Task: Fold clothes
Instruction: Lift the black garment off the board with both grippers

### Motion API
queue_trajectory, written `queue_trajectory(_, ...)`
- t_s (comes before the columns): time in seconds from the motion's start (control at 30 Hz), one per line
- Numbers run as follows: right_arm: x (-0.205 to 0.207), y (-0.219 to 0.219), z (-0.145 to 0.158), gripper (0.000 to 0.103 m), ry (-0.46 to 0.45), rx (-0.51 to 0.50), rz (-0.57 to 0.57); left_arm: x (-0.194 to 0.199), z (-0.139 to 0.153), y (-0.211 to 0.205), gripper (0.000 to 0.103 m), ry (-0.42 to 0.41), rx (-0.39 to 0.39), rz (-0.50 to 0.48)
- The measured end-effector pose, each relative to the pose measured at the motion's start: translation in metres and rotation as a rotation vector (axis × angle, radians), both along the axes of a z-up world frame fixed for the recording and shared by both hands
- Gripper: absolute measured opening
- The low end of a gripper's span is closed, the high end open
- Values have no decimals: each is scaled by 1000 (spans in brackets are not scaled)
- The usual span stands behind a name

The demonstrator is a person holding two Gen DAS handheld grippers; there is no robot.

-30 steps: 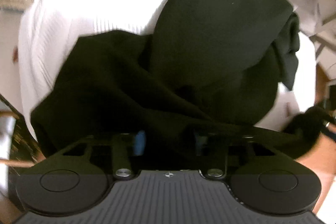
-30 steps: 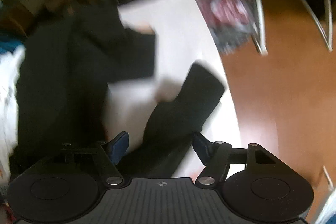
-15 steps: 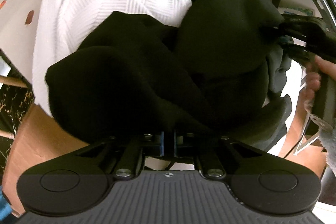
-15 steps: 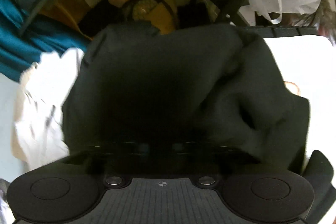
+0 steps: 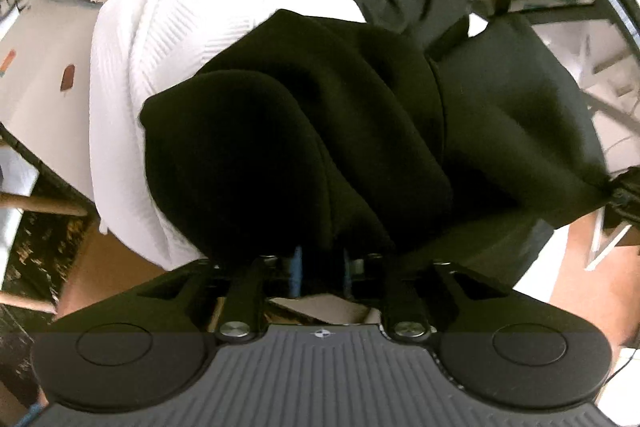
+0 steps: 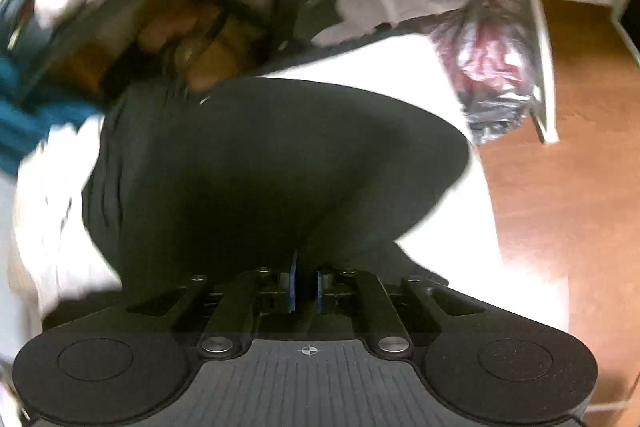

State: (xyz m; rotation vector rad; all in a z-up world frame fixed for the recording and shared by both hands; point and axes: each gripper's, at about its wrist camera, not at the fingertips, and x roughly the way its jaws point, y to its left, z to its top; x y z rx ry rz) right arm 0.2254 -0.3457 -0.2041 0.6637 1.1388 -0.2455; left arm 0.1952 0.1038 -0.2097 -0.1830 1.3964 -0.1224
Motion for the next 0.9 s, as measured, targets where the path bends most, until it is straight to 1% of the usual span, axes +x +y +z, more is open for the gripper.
queue_trajectory(0.03,2,4,-5,14,0,6,27,4,-6,-1,32,7,5,4)
queue_trajectory(0.07,7,7,-8,22,-7,23,39,7,-11,-2,36,18,6,14)
queue_trajectory(0.1,12,8,-12,37,-18,48,47,10,-15,-3,43,25,6,19)
queue_trajectory(0.13,17,8,-15,42,-32,75,51,13,-20,-4,48,32,7,23)
queue_trajectory(0.17,22,9,-19,48,-39,91,51,15,-25,-5,50,40,8,28)
queue_trajectory(0.2,24,11,-21,52,-41,105,52,17,-29,-5,57,46,8,27)
queue_trajectory(0.23,29,10,-26,53,-34,124,50,18,-32,-6,64,52,2,27)
queue_trajectory(0.3,37,5,-38,55,-7,164,33,19,-35,-8,69,59,-3,28)
queue_trajectory(0.37,38,2,-50,54,28,205,7,18,-37,-13,71,52,13,12)
queue_trajectory(0.43,39,2,-59,54,33,225,-11,16,-38,-18,72,42,33,-8)
queue_trajectory(0.47,40,3,-64,57,32,231,-17,15,-38,-19,71,30,41,-16)
queue_trajectory(0.5,41,4,-68,58,32,231,-19,13,-37,-20,60,13,47,-23)
queue_trajectory(0.53,45,6,-71,59,32,227,-19,11,-34,-21,42,2,51,-32)
queue_trajectory(0.57,50,6,-74,59,32,220,-17,9,-31,-22,32,-3,50,-41)
queue_trajectory(0.6,55,6,-77,56,31,218,-10,6,-25,-22,17,-15,47,-45)
queue_trajectory(0.63,60,6,-78,40,27,220,0,3,-18,-21,10,-35,47,-42)
queue_trajectory(0.67,63,6,-75,19,16,234,16,-1,-9,-20,8,-58,43,-31)
queue_trajectory(0.7,67,5,-71,15,-2,245,34,-5,5,-16,7,-92,32,-5)
queue_trajectory(0.73,70,6,-59,13,-39,238,64,-10,17,-13,7,-129,22,15)
queue_trajectory(0.8,75,12,-24,11,-145,192,149,-19,48,-9,6,-221,10,44)
queue_trajectory(0.9,83,14,32,10,-309,251,233,-29,99,-4,6,-378,-7,87)
